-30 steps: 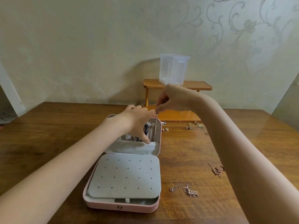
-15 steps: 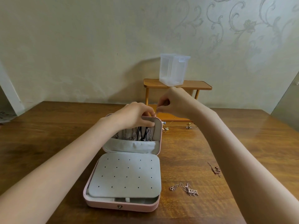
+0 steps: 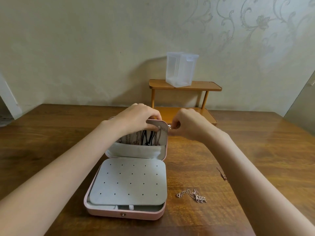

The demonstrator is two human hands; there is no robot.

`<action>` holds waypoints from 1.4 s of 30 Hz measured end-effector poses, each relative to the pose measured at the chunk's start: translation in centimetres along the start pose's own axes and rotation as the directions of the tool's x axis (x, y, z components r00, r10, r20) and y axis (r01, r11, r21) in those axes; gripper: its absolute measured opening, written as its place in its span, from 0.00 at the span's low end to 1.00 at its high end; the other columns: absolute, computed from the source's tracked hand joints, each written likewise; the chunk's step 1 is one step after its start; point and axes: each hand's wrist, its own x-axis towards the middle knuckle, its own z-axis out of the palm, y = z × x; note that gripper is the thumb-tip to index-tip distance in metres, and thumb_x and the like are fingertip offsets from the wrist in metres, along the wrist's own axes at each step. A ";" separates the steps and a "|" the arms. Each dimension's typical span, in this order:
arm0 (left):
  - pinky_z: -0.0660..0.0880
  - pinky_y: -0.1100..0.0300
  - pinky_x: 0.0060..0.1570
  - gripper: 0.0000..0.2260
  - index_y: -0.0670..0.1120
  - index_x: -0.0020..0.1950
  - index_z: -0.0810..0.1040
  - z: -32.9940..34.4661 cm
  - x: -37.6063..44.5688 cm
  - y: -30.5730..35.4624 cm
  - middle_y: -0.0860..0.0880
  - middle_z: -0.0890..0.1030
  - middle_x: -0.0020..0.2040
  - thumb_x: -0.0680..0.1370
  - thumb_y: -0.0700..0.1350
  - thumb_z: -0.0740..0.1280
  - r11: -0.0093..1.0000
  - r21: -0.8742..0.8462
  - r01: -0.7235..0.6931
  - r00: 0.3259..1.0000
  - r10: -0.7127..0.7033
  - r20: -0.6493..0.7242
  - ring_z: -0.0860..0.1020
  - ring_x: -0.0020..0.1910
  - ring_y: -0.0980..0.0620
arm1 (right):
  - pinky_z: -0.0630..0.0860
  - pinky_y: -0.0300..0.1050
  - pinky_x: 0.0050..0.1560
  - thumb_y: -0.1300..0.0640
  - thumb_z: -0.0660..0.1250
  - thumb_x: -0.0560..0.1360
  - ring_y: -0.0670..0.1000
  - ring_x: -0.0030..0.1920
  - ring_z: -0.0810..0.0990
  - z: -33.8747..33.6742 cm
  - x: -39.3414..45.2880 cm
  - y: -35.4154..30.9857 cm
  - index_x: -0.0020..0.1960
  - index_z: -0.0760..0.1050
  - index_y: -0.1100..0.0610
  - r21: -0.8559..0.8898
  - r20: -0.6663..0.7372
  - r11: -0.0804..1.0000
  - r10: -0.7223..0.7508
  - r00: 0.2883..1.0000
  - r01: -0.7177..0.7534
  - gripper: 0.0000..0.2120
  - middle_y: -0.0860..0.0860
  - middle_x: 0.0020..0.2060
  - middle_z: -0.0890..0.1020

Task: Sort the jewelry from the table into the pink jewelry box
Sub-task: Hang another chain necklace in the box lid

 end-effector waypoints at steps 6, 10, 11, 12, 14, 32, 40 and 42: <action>0.62 0.57 0.60 0.17 0.51 0.63 0.74 1.1 -1.2 -0.2 0.52 0.80 0.53 0.75 0.53 0.66 0.975 0.198 -0.095 0.982 0.125 -0.143 0.71 0.48 0.56 | 0.68 0.42 0.36 0.58 0.62 0.78 0.52 0.37 0.73 1.5 -1.4 -2.6 0.56 0.74 0.61 -0.269 0.045 0.959 -0.075 0.996 0.085 0.10 0.51 0.37 0.71; 0.63 0.52 0.62 0.20 0.48 0.65 0.72 2.7 -1.9 -0.4 0.48 0.80 0.55 0.75 0.52 0.68 0.934 0.348 -0.088 0.956 0.177 -0.233 0.75 0.56 0.47 | 0.70 0.42 0.41 0.60 0.60 0.79 0.53 0.40 0.74 2.0 -1.8 -3.5 0.60 0.72 0.61 -0.319 0.122 0.938 -0.100 0.987 0.135 0.12 0.54 0.43 0.75; 0.66 0.50 0.60 0.19 0.46 0.63 0.74 3.1 -2.1 -0.3 0.47 0.81 0.53 0.75 0.52 0.68 0.917 0.392 -0.082 0.945 0.197 -0.263 0.76 0.53 0.45 | 0.71 0.43 0.42 0.60 0.60 0.79 0.53 0.42 0.74 2.1 -1.9 -3.6 0.60 0.72 0.61 -0.323 0.144 0.935 -0.105 0.984 0.147 0.12 0.55 0.45 0.77; 0.69 0.50 0.57 0.19 0.45 0.60 0.75 3.4 -2.2 -0.2 0.47 0.82 0.50 0.74 0.55 0.65 0.905 0.420 -0.067 0.935 0.203 -0.290 0.77 0.50 0.45 | 0.70 0.42 0.42 0.60 0.61 0.78 0.52 0.41 0.74 2.2 -1.9 -3.7 0.60 0.73 0.61 -0.322 0.162 0.933 -0.112 0.980 0.160 0.11 0.55 0.46 0.77; 0.72 0.51 0.54 0.24 0.44 0.55 0.77 3.7 -2.3 0.2 0.47 0.82 0.46 0.72 0.61 0.58 0.902 0.431 -0.035 0.926 0.191 -0.325 0.79 0.45 0.45 | 0.68 0.40 0.37 0.60 0.62 0.78 0.51 0.39 0.71 2.1 -2.0 -3.9 0.58 0.74 0.61 -0.299 0.196 0.937 -0.123 0.973 0.179 0.10 0.53 0.42 0.74; 0.59 0.56 0.59 0.12 0.43 0.46 0.77 3.9 -1.9 0.4 0.49 0.81 0.37 0.72 0.47 0.57 0.975 0.220 -0.016 0.891 0.114 -0.440 0.77 0.41 0.45 | 0.68 0.41 0.32 0.53 0.61 0.79 0.51 0.32 0.73 0.5 -0.8 -1.8 0.43 0.79 0.63 0.019 -0.100 0.999 -0.025 0.995 0.027 0.15 0.55 0.36 0.79; 0.55 0.59 0.63 0.08 0.47 0.56 0.75 2.4 -1.2 0.4 0.50 0.79 0.49 0.77 0.44 0.65 0.998 -0.069 0.009 0.965 -0.027 -0.262 0.72 0.54 0.50 | 0.67 0.43 0.33 0.50 0.59 0.79 0.55 0.34 0.73 1.1 -0.9 -1.9 0.38 0.71 0.59 -0.144 -0.269 0.987 0.034 0.963 -0.075 0.15 0.53 0.33 0.72; 0.60 0.57 0.61 0.08 0.49 0.56 0.75 2.0 -0.9 0.3 0.51 0.79 0.49 0.77 0.44 0.65 0.991 -0.126 0.045 0.982 -0.067 -0.179 0.71 0.54 0.50 | 0.68 0.43 0.34 0.50 0.59 0.79 0.54 0.34 0.73 1.2 -0.9 -2.0 0.37 0.70 0.58 -0.162 -0.265 0.984 0.034 0.964 -0.080 0.15 0.52 0.32 0.72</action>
